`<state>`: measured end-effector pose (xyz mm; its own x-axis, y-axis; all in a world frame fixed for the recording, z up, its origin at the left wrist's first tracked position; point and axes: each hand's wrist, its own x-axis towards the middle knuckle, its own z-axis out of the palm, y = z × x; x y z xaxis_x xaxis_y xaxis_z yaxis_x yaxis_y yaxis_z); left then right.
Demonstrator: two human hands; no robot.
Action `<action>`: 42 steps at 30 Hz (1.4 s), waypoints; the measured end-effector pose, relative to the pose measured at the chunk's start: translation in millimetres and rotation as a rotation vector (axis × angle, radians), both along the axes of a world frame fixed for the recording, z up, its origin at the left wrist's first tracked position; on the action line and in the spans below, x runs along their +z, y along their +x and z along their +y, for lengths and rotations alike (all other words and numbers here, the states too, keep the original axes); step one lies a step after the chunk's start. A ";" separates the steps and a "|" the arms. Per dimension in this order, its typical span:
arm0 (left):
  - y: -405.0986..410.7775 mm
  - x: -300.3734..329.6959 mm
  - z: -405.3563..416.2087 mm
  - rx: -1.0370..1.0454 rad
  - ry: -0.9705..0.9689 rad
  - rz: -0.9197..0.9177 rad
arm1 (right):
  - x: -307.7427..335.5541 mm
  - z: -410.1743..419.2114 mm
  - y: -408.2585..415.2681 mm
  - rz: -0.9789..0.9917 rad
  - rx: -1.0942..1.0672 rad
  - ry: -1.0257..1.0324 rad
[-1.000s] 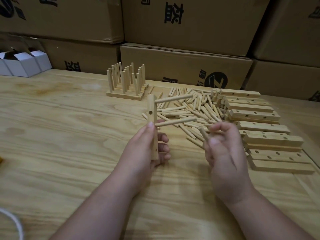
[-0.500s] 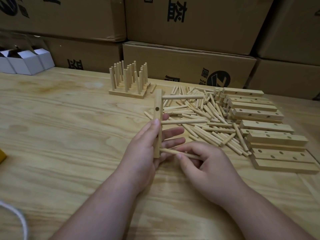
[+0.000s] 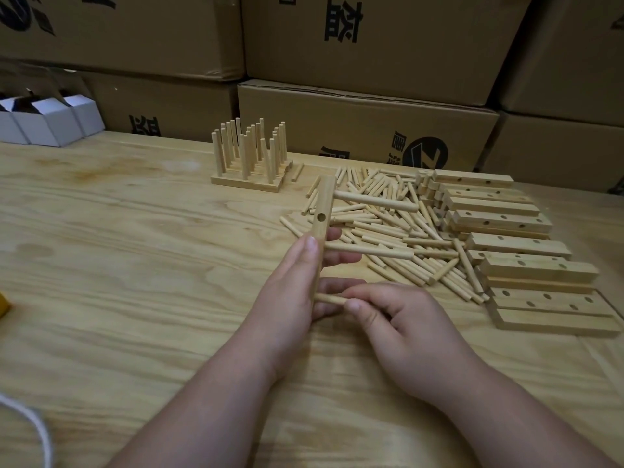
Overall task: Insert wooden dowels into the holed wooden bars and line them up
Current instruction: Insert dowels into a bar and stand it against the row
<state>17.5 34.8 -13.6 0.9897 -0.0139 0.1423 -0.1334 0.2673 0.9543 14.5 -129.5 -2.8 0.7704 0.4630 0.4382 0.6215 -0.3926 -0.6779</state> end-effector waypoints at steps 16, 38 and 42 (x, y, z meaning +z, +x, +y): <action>10.8 2.4 2.7 0.073 -0.366 0.084 | 5.6 19.2 -5.2 0.409 -0.173 0.462; 22.0 15.9 16.1 0.005 -0.559 0.442 | 33.6 134.4 181.0 0.115 -0.318 -0.276; 17.4 19.2 11.5 -0.095 -0.569 0.401 | 25.3 144.6 211.2 0.069 -0.303 -0.378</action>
<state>34.9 46.3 5.6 0.9656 -0.1350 -0.2222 0.2483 0.7326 0.6338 225.7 15.1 22.5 0.9164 0.3304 0.2261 0.4001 -0.7755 -0.4884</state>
